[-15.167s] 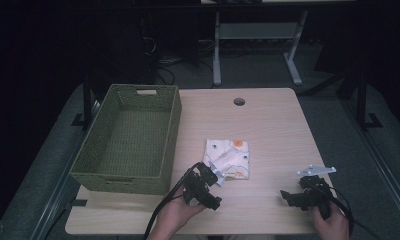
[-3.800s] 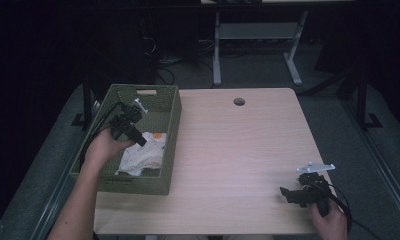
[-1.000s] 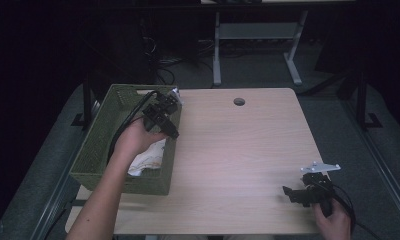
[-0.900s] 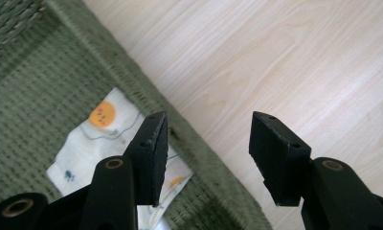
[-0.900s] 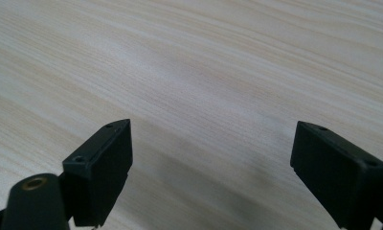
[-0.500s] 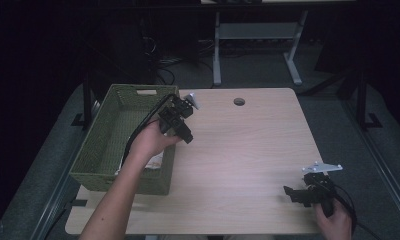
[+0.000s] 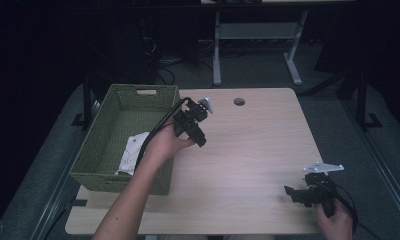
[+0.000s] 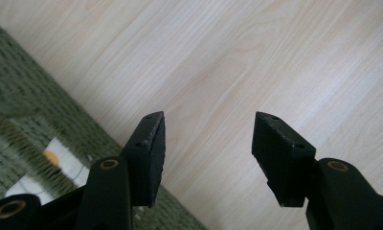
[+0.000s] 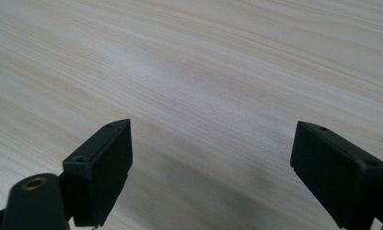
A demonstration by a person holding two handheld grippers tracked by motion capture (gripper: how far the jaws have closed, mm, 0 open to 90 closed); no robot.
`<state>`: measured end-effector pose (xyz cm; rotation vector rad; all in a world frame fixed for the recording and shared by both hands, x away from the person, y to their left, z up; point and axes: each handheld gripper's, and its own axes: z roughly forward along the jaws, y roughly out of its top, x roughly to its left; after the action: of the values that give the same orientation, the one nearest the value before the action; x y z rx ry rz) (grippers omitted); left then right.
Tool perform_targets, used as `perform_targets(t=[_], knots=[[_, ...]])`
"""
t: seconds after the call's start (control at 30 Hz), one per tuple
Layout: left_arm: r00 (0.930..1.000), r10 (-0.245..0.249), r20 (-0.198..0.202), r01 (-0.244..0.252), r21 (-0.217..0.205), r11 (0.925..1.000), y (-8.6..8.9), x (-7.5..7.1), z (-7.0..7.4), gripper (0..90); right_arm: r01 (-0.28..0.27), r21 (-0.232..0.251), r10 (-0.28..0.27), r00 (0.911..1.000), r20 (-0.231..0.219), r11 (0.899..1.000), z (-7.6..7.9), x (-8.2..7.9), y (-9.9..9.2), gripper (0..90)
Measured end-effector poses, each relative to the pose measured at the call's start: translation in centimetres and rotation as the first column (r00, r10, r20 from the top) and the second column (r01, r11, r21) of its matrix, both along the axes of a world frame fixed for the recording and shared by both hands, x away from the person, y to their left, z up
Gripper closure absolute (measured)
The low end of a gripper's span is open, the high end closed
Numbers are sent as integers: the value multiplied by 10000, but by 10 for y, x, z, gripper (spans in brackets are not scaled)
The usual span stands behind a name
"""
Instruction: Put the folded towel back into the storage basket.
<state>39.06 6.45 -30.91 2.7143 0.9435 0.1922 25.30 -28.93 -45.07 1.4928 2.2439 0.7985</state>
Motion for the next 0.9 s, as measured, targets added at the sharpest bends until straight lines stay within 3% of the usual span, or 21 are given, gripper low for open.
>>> perform_targets(t=[0.33, 0.9], knots=[[9999, -129, -56, 128, -218, 9997, -18, -3, -8, 447, 1, 26, -1, 10000, 18, 10000, 0, 0, -1, 142], [9976, -609, -336, 611, 48, 9981, -50, -10, -33, 434, -35, 13, 35, 10000, -26, 10000, -1, 0, 2, 142]])
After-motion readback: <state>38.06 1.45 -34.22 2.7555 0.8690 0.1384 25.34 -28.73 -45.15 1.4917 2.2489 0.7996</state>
